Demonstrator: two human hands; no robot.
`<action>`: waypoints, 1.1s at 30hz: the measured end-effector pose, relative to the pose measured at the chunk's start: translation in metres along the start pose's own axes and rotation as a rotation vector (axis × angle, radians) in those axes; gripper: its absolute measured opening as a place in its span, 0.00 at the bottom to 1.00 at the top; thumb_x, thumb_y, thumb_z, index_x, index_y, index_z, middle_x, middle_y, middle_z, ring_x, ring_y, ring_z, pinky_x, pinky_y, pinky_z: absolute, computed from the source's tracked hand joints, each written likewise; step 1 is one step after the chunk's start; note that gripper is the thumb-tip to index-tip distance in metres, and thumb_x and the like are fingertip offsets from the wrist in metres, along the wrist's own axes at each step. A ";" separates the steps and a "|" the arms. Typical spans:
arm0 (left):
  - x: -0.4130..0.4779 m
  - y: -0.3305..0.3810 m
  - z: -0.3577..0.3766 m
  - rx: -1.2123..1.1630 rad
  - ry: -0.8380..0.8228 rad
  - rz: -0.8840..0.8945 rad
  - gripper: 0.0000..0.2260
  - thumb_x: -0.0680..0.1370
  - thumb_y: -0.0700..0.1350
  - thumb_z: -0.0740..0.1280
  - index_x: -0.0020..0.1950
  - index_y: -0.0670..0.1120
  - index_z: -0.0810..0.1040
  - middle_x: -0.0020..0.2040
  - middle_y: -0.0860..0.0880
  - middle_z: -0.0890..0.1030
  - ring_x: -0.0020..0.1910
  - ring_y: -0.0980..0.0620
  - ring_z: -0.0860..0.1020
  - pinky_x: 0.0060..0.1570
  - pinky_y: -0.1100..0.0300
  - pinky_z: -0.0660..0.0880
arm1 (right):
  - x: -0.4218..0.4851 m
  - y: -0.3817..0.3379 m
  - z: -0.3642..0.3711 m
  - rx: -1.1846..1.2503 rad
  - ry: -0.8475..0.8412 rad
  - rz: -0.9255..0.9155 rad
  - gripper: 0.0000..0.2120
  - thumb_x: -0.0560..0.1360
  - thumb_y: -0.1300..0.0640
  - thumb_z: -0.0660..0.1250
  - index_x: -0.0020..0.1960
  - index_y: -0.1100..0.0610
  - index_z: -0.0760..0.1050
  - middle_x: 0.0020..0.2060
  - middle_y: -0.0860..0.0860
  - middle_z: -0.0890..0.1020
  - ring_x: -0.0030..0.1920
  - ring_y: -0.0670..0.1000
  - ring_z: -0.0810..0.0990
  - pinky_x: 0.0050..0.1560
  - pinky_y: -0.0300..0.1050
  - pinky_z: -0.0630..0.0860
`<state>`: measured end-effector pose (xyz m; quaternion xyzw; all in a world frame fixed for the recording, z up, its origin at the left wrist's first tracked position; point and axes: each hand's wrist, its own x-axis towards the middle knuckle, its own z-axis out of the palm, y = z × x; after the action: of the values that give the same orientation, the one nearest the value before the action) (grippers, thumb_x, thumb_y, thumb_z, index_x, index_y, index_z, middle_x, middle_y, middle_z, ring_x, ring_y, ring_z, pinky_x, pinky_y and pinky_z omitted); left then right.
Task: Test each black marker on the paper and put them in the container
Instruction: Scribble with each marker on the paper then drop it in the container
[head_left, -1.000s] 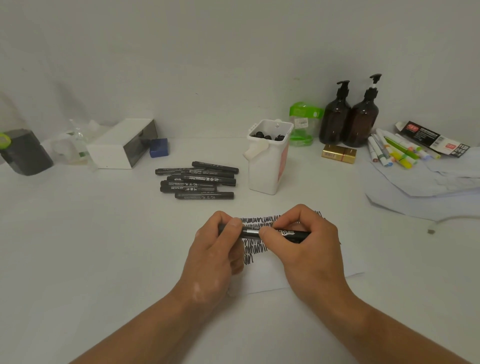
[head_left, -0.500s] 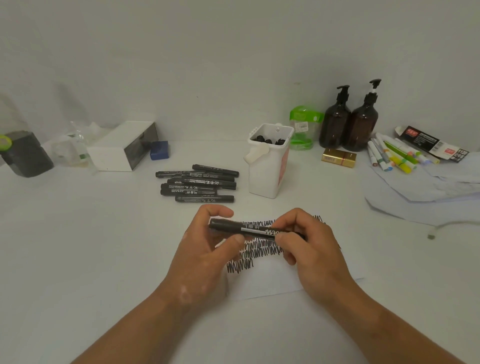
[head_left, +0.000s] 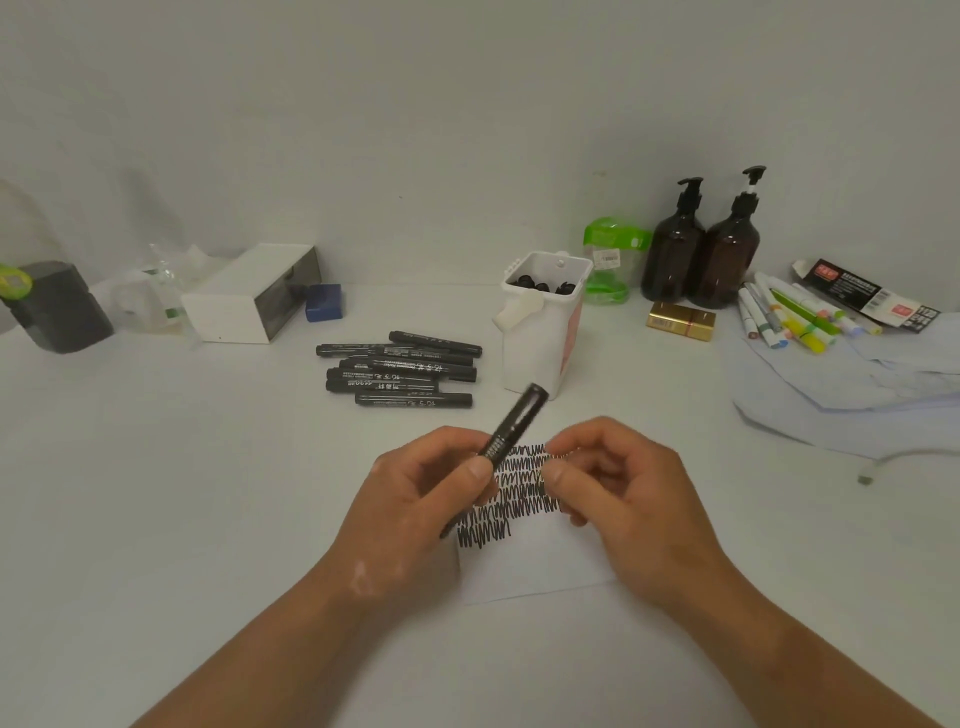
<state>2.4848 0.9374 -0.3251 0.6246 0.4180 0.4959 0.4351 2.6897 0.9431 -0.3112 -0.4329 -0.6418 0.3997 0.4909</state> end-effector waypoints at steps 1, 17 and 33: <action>-0.001 0.001 0.001 0.015 -0.015 0.007 0.09 0.74 0.55 0.69 0.50 0.55 0.84 0.36 0.55 0.82 0.34 0.58 0.76 0.36 0.69 0.72 | 0.001 0.000 -0.002 0.054 -0.013 0.017 0.09 0.68 0.45 0.72 0.48 0.44 0.81 0.31 0.49 0.82 0.33 0.46 0.79 0.36 0.41 0.77; 0.006 -0.011 -0.017 0.050 0.106 -0.071 0.09 0.70 0.55 0.73 0.45 0.53 0.86 0.32 0.55 0.81 0.33 0.58 0.77 0.39 0.68 0.74 | 0.023 0.003 -0.053 0.231 0.268 0.063 0.12 0.78 0.64 0.68 0.41 0.52 0.84 0.27 0.52 0.76 0.28 0.49 0.72 0.28 0.42 0.69; 0.014 -0.022 -0.023 0.073 0.314 -0.065 0.13 0.68 0.59 0.70 0.43 0.51 0.84 0.28 0.53 0.78 0.29 0.58 0.74 0.32 0.69 0.72 | 0.184 -0.106 -0.050 -0.921 0.338 -0.308 0.07 0.76 0.50 0.69 0.52 0.49 0.81 0.45 0.45 0.80 0.46 0.49 0.78 0.49 0.42 0.75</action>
<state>2.4627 0.9593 -0.3399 0.5408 0.5184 0.5578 0.3572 2.6950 1.0895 -0.1496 -0.5630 -0.7195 -0.0769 0.3993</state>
